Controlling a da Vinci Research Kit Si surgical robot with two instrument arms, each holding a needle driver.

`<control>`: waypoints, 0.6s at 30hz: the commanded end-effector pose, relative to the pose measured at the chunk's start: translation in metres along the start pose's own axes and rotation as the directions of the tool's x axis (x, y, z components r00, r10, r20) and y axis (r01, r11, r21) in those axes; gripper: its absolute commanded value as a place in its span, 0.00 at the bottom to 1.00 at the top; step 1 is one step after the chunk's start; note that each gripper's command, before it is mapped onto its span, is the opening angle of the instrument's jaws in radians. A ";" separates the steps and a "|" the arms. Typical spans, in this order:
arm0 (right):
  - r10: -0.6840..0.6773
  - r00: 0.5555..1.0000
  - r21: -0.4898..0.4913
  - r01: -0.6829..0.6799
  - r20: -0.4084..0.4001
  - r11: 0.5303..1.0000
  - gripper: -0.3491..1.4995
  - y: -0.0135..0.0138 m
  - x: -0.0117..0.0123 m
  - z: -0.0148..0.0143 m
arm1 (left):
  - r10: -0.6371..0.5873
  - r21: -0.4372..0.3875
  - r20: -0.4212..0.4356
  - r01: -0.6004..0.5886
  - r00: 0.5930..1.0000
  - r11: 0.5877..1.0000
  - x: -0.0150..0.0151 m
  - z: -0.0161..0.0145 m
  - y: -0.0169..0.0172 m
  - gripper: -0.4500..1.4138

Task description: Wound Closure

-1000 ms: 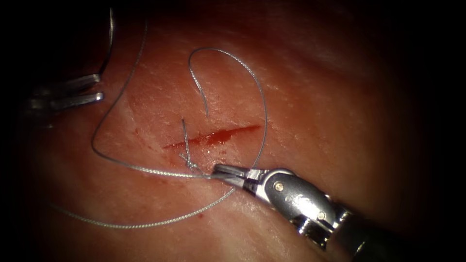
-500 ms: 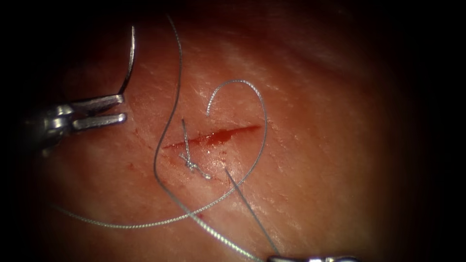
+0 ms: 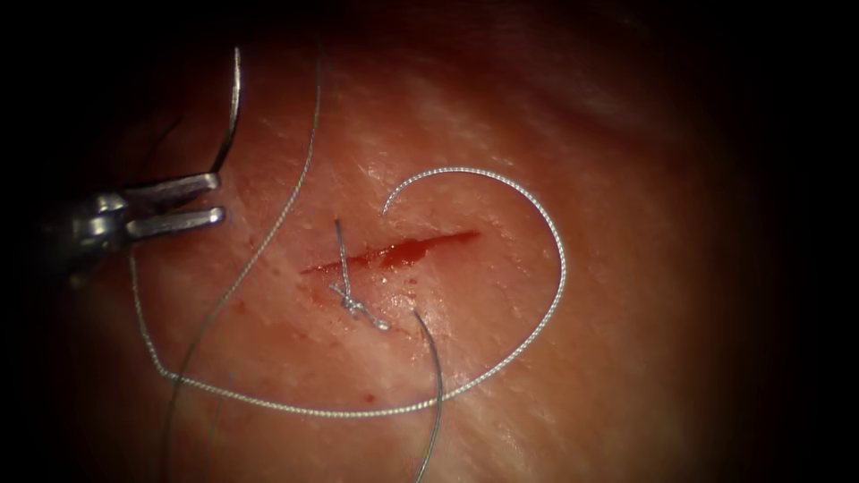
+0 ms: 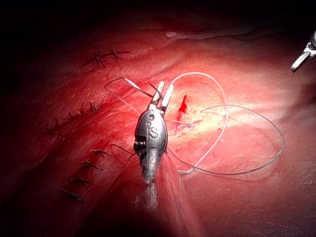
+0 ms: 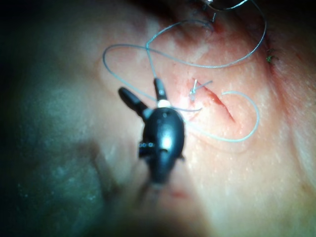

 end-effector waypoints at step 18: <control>-0.097 0.990 -0.153 0.113 0.106 0.982 0.90 0.0130 -0.0103 0.0016 | -0.009 0.074 0.023 0.007 1.000 0.997 -0.0012 -0.0020 -0.0022 0.00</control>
